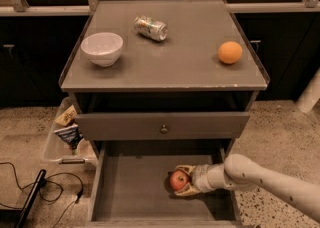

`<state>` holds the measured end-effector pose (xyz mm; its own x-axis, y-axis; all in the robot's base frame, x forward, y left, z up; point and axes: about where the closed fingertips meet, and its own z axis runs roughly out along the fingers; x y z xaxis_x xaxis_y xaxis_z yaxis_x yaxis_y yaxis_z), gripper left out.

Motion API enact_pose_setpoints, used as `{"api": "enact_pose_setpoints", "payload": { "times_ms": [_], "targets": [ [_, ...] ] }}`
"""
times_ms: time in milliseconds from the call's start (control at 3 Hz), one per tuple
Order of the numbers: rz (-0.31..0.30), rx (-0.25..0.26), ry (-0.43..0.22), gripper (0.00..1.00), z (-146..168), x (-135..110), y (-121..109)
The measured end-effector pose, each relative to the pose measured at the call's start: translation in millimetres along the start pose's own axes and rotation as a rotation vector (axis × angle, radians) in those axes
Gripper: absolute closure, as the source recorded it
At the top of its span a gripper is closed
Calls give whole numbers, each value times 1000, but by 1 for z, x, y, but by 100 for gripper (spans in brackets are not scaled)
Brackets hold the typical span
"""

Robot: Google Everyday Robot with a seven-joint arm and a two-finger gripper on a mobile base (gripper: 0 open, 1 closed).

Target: Place apple into middle drawer

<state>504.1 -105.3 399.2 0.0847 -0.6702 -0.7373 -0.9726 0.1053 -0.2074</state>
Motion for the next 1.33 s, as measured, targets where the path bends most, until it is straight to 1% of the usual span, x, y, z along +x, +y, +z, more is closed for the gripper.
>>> {"api": "enact_pose_setpoints", "payload": {
  "times_ms": [333,667,1333],
  "targets": [
    [-12,0,11,100,15,16,2],
    [-11,-1,11,81,15,16,2],
    [-11,-1,11,35,15,16,2]
  ]
}}
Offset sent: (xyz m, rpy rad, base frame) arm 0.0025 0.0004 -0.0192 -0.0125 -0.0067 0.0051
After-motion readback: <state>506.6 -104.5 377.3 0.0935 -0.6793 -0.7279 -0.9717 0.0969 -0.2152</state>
